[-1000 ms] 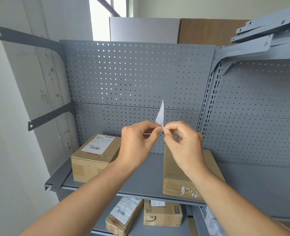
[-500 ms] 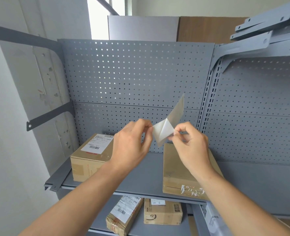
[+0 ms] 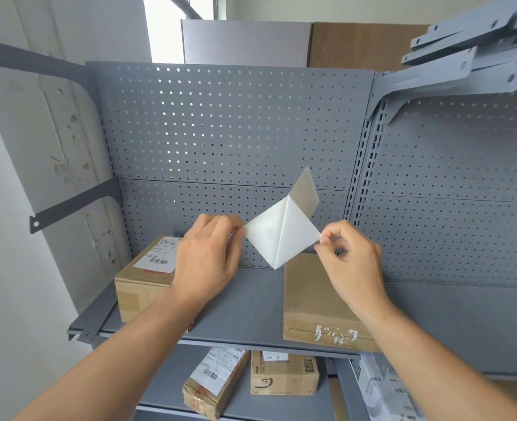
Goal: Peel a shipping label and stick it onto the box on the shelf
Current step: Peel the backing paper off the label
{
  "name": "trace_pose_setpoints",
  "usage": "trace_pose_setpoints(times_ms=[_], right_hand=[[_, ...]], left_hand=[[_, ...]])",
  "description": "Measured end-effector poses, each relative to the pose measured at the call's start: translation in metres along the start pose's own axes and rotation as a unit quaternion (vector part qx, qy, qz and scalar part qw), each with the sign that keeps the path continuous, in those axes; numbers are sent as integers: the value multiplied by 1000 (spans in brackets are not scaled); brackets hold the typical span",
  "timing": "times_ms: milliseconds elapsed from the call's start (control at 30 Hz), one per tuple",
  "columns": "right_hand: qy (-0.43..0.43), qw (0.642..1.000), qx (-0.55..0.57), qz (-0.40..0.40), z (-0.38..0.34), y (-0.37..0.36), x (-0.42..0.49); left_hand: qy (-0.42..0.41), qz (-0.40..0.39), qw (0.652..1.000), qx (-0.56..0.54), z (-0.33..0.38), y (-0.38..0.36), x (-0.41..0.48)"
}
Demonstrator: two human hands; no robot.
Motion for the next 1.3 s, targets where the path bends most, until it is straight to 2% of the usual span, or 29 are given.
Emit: trace_pose_setpoints(times_ms=[200,667,1067,1300], right_hand=[[43,995,-78,36,4,10,-1],[53,965,-251,49,38,24,11],[-12,944,-326,58,62,52,35],[-63,934,-347,63,81,64,45]], left_hand=[[-12,-20,998,57,-15,-1,-8],[-15,-65,992,105,-32,-10,-13],[4,-99,989,112,-37,-24,-10],[8,-87,989,122,-43,-27,-12]])
Point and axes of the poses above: each hand's wrist, its own x-axis towards the middle knuckle, its own y-axis out of the back of the hand, z = x × y, the point moved 1 cm from there along x, towards the middle knuckle, and after that the axes turned 13 degrees about -y, right-handed, at the moved point
